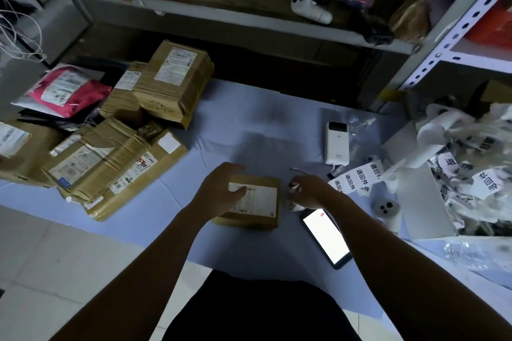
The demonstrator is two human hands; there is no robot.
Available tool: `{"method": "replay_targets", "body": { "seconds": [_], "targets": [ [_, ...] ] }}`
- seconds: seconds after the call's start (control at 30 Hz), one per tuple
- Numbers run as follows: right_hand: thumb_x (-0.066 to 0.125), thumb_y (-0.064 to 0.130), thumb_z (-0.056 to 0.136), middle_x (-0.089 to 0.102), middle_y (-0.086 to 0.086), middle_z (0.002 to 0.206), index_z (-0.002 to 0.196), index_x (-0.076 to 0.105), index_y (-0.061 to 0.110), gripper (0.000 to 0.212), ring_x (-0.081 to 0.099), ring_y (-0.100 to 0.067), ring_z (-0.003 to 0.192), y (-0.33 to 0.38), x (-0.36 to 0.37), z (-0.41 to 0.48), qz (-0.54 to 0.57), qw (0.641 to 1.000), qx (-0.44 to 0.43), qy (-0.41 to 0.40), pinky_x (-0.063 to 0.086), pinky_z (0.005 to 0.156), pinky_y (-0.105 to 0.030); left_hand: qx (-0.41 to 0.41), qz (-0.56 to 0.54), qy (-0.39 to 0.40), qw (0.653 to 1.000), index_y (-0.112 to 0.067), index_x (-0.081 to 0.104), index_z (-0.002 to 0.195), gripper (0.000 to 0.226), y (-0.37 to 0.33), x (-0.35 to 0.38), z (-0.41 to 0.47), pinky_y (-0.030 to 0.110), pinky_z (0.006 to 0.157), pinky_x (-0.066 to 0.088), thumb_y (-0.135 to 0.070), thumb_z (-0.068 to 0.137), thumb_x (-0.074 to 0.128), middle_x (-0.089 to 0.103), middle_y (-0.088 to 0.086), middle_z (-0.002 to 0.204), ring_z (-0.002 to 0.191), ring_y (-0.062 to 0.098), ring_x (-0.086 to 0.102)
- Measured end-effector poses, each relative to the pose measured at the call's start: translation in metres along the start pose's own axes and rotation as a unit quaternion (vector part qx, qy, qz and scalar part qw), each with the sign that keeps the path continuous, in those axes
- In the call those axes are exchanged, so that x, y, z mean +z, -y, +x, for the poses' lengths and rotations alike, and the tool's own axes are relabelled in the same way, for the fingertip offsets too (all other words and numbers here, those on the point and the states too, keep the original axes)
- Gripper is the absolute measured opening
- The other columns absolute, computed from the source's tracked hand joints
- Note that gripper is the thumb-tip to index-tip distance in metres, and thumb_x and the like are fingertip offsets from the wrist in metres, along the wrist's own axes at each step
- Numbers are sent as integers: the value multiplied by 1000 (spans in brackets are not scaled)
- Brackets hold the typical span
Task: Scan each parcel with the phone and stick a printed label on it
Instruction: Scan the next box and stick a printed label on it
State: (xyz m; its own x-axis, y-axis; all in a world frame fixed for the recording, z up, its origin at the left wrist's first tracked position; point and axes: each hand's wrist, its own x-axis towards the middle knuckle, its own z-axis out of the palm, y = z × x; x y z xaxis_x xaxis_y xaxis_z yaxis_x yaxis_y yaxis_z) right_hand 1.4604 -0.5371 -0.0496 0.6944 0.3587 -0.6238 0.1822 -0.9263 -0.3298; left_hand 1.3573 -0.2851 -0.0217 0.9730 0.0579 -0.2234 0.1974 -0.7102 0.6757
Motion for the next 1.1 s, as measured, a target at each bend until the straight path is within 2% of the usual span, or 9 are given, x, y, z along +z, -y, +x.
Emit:
{"method": "replay_targets", "body": {
  "seconds": [0.1, 0.2, 0.3, 0.47, 0.63, 0.73, 0.83, 0.93, 1.1],
  "targets": [
    [59, 45, 89, 72, -6, 115, 103, 76, 18, 35, 67, -27, 107, 2, 6, -14, 54, 998, 16, -27, 56, 92, -42, 0, -13, 1, 1000, -29, 53, 135, 47, -7, 4, -5, 25, 100, 47, -29, 91, 70, 53, -10, 135, 121, 12, 51],
    [74, 33, 84, 75, 5, 93, 87, 79, 16, 19, 69, -14, 86, 9, 7, -34, 141, 977, -22, -157, 56, 81, -34, 1, -41, -4, 999, -28, 59, 127, 37, -20, 7, -9, 29, 98, 50, -28, 92, 70, 57, -9, 128, 115, 11, 53],
    [78, 13, 85, 74, 7, 90, 85, 77, 16, 3, 68, -5, 83, 19, 0, -59, 280, 917, -93, -268, 51, 77, -27, -17, -149, -14, 989, -23, 68, 112, 16, -43, 11, -5, 10, 80, 49, -25, 96, 66, 66, -9, 112, 97, 5, 62],
    [74, -2, 87, 77, -4, 95, 83, 76, 6, 9, 72, -15, 95, 45, -12, -93, 325, 880, -183, -293, 54, 88, -27, -176, -387, 71, 902, -15, 71, 104, 38, -88, 8, 7, 30, 72, 50, -49, 97, 55, 78, 6, 97, 83, 15, 73],
    [72, -2, 88, 76, -5, 93, 84, 71, 2, 7, 72, -12, 92, 51, -13, -108, 352, 871, -198, -281, 57, 79, -30, -128, -504, -11, 854, -12, 70, 106, 22, -93, 0, 8, 46, 83, 61, -30, 94, 68, 76, 12, 102, 94, 30, 74],
    [73, -1, 88, 75, -8, 99, 83, 66, 1, 9, 72, -20, 99, 47, -8, -111, 357, 876, -171, -274, 61, 76, -29, -48, -559, -20, 827, -15, 68, 108, 14, -94, -16, 5, 36, 70, 60, -17, 94, 66, 75, 6, 98, 96, 28, 73],
    [75, 0, 86, 73, -12, 104, 88, 54, 1, 21, 71, -24, 106, 46, -2, -114, 384, 874, -152, -256, 63, 76, -35, 13, -523, -56, 850, -25, 75, 91, 13, -101, -27, -1, 29, 69, 59, -14, 85, 76, 75, 4, 93, 91, 27, 74],
    [77, 4, 87, 75, -14, 98, 91, 46, 10, 31, 75, -26, 98, 55, -4, -117, 485, 825, -156, -243, 62, 78, -52, 23, -456, -113, 883, -22, 74, 88, 8, -106, -30, -3, 20, 59, 57, -15, 85, 78, 75, -3, 83, 78, 14, 75],
    [73, 10, 92, 79, -6, 97, 108, 50, 20, 30, 77, -23, 93, 68, -15, -117, 518, 792, -199, -254, 64, 78, -41, 32, -292, -214, 932, -21, 44, 141, 65, -106, -27, -7, 9, 69, 55, -15, 86, 77, 56, -6, 121, 96, -1, 64]
  ]
}}
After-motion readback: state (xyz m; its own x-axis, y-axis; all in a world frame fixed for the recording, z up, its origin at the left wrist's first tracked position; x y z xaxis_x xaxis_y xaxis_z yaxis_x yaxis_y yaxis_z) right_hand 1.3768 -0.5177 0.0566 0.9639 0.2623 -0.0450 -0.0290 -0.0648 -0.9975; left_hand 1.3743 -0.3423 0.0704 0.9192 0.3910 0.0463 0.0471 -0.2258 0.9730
